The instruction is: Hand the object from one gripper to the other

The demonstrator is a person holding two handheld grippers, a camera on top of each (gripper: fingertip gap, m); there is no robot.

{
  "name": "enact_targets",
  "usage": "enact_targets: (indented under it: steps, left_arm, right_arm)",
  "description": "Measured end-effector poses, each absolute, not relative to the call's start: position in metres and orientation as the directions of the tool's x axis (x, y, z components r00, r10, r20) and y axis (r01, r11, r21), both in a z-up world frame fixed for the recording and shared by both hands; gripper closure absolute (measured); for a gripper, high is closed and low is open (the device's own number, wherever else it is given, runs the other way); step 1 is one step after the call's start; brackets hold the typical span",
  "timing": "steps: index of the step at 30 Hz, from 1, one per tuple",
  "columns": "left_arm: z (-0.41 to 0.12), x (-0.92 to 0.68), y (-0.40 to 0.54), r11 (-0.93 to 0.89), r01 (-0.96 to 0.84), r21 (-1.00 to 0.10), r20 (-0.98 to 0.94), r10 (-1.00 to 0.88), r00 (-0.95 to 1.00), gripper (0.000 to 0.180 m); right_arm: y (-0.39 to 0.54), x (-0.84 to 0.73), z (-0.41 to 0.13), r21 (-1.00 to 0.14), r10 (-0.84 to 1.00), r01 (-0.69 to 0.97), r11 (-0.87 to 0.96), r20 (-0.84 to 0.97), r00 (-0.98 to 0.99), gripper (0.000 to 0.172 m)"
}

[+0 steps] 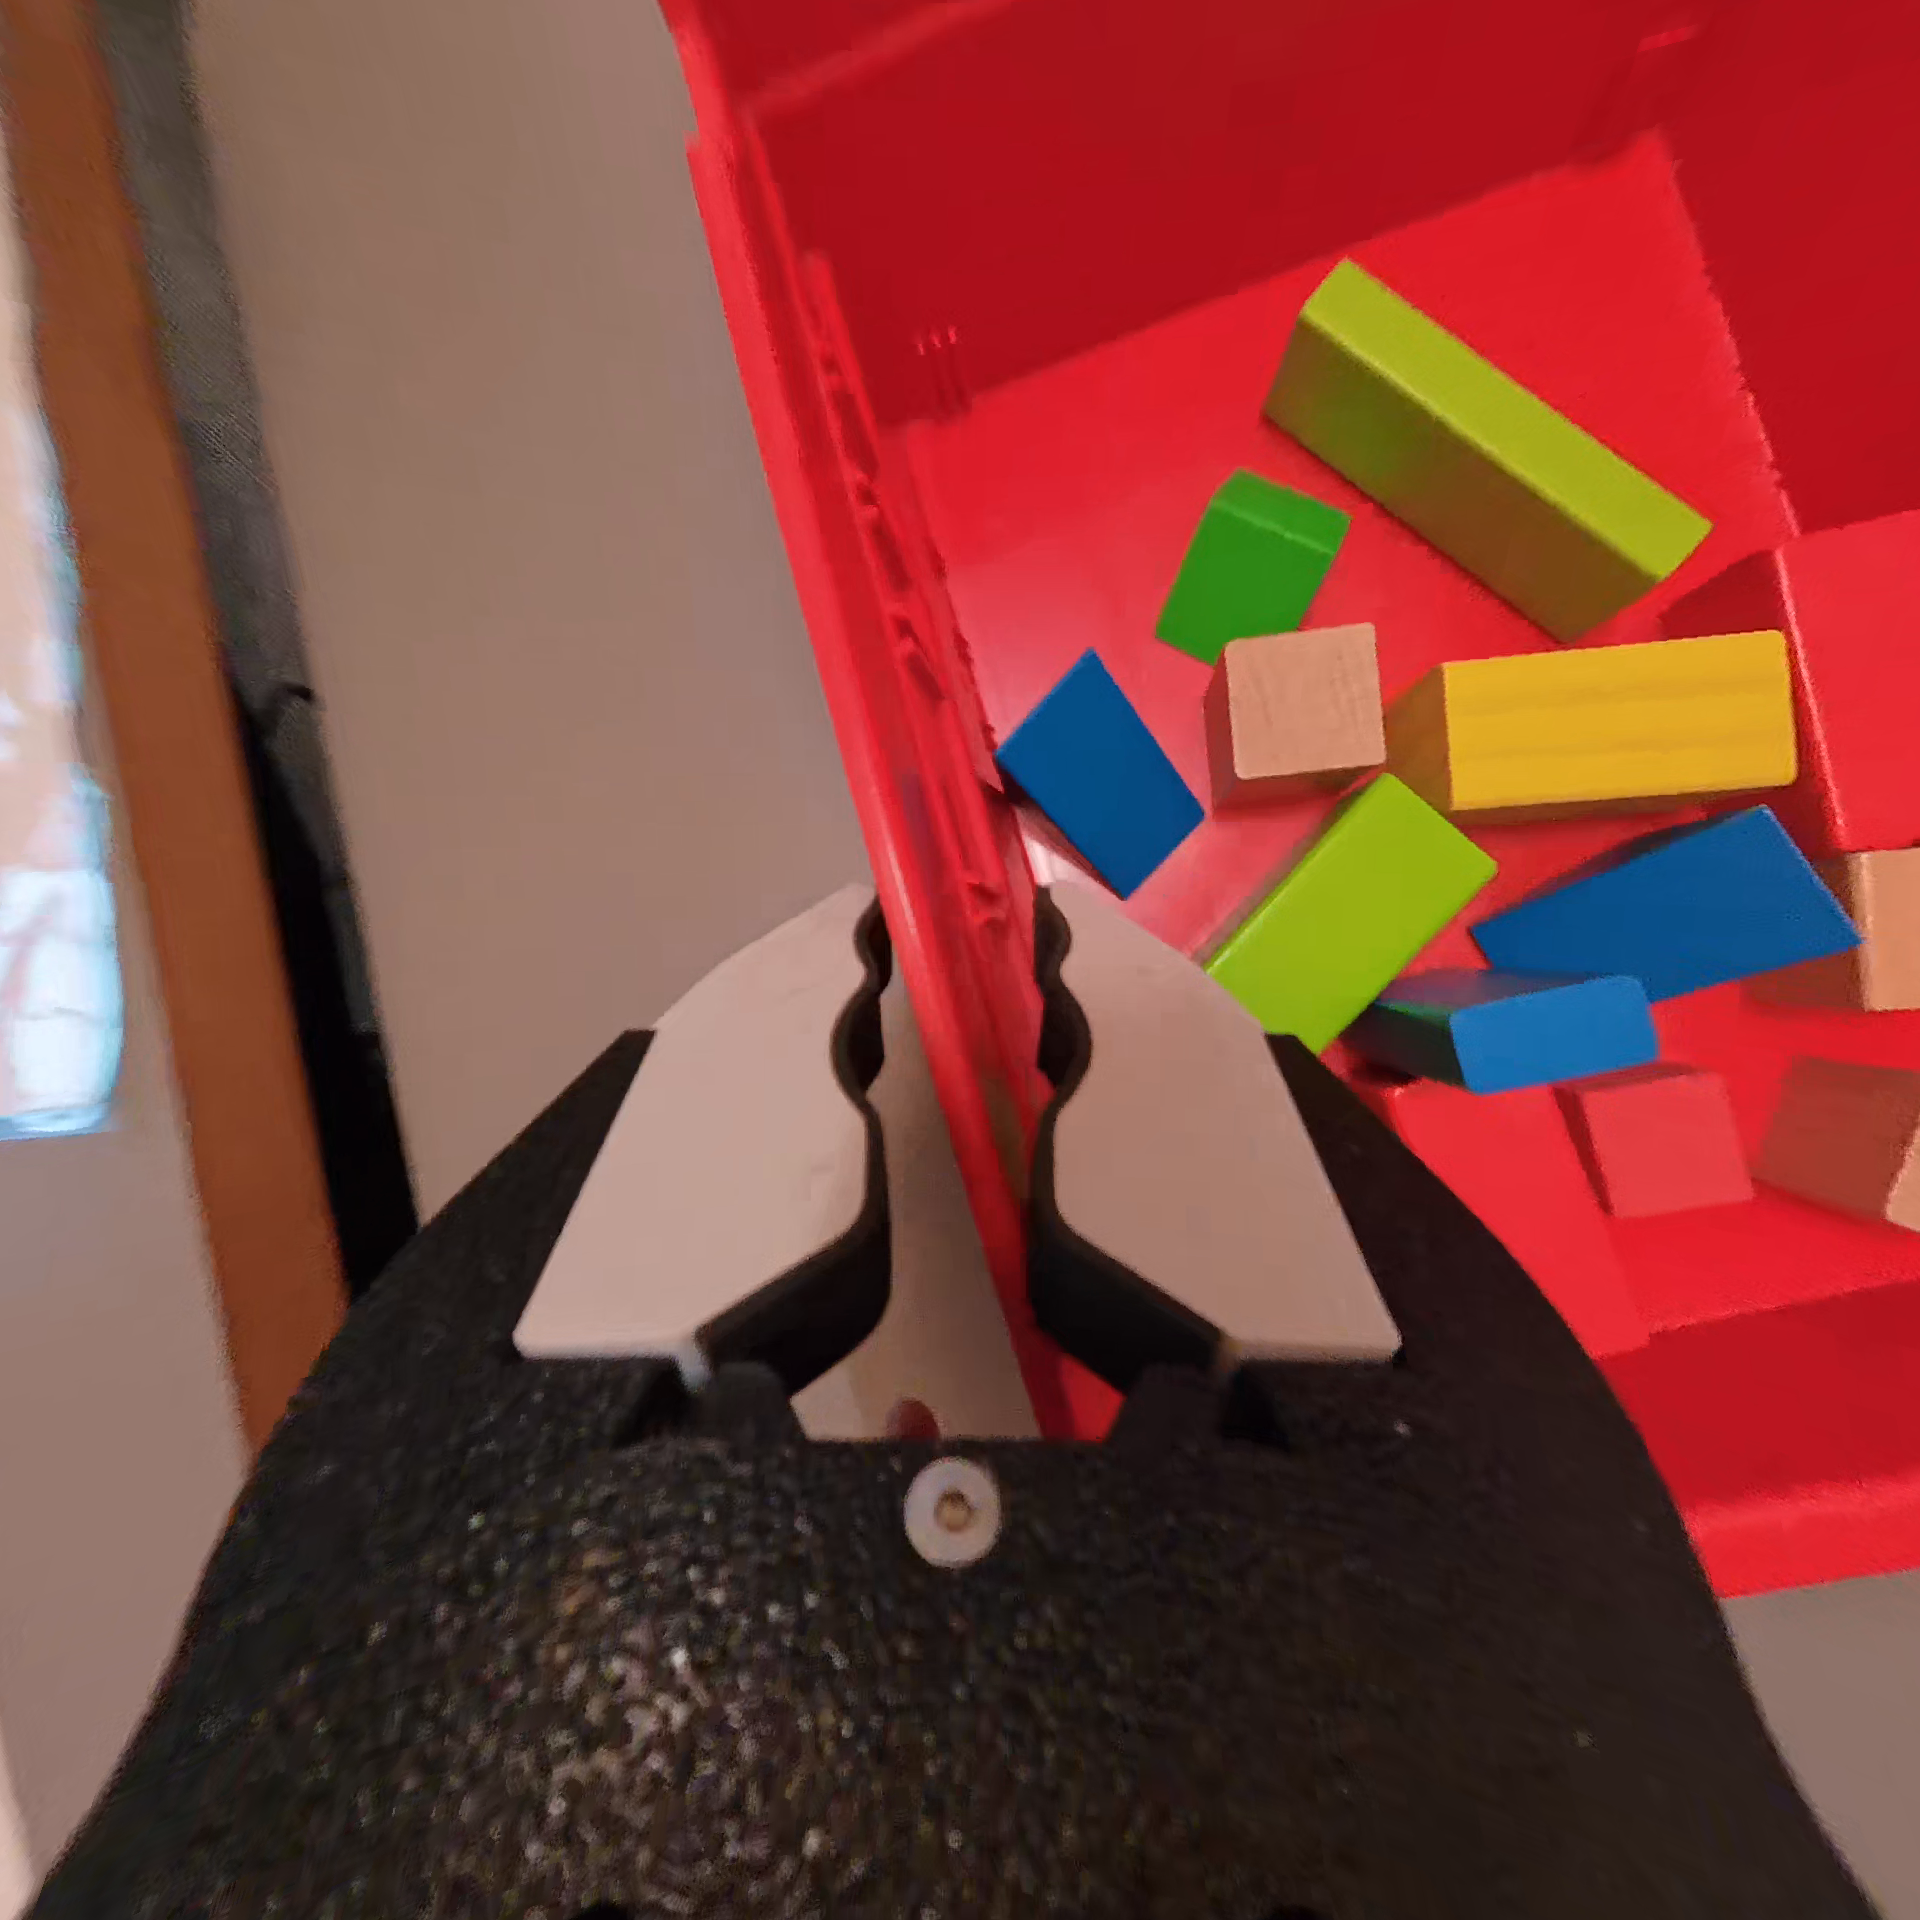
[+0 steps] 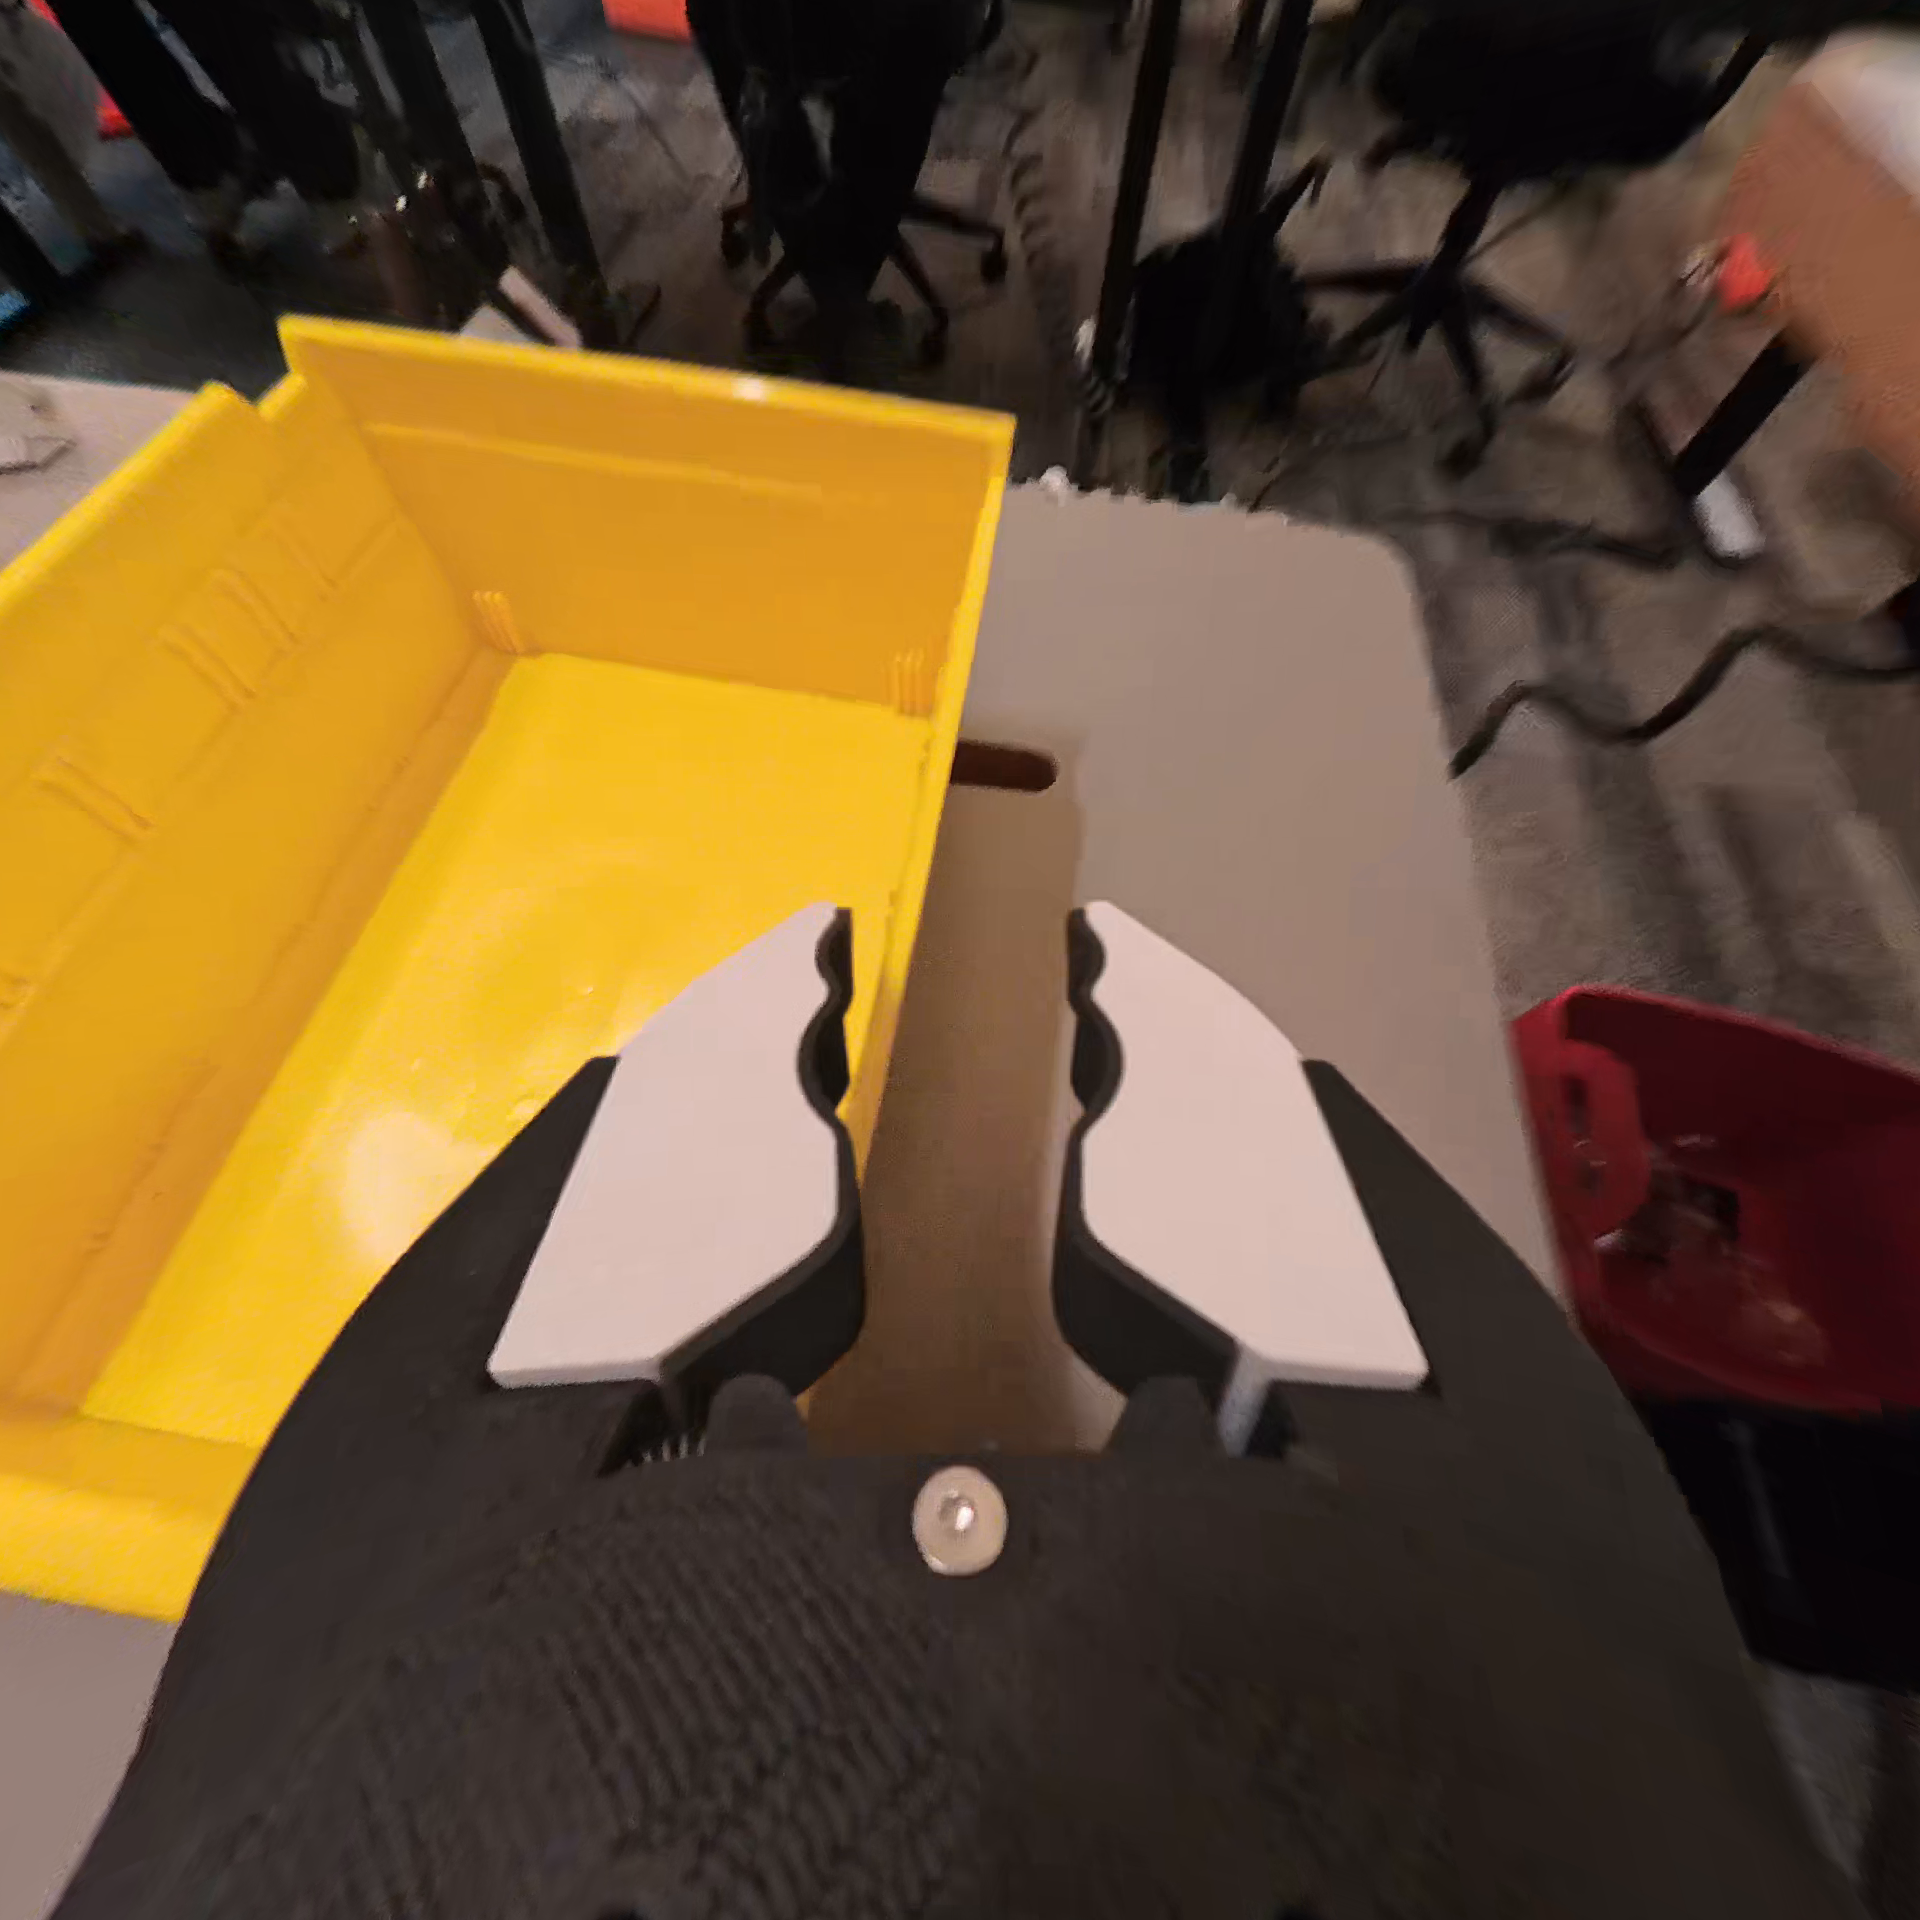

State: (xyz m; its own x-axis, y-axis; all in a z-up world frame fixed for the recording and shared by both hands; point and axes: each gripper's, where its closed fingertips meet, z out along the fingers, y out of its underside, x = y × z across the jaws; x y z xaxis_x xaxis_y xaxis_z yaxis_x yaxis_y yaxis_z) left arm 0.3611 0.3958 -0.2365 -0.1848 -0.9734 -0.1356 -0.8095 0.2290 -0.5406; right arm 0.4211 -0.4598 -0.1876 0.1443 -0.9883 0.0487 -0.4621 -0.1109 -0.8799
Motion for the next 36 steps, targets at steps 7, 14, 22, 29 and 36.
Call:
enact_targets:
  steps: [7,14,22,29,36]
  left_arm:
    - [-0.151,0.356,0.388,0.393,-0.596,-0.700,-0.399,-0.908,-0.130,0.132]
    - [-0.113,0.328,0.313,0.311,-0.445,-0.840,-0.232,-0.947,-0.224,0.117]
    - [-0.153,0.301,0.288,0.141,-0.677,-0.722,-0.007,-0.981,-0.196,0.116]
    - [-0.186,0.289,0.293,0.104,-0.882,-0.459,0.054,-0.988,-0.145,0.116]
    - [-0.213,0.302,0.283,0.089,-0.970,-0.224,0.119,-0.986,-0.118,0.118]
  right_arm:
    - [-0.442,0.378,-0.083,-0.959,-0.980,-0.213,-0.185,0.163,0.115,0.104]
    - [-0.300,0.330,-0.074,-0.988,-0.914,-0.105,-0.110,0.059,0.402,0.100]
    - [-0.174,0.314,-0.113,-0.988,-0.821,-0.070,-0.140,0.076,0.566,0.105]
    - [-0.120,0.313,-0.140,-0.990,-0.764,-0.069,-0.121,0.049,0.643,0.107]
    - [-0.102,0.315,-0.154,-0.994,-0.721,-0.027,-0.102,0.055,0.691,0.108]
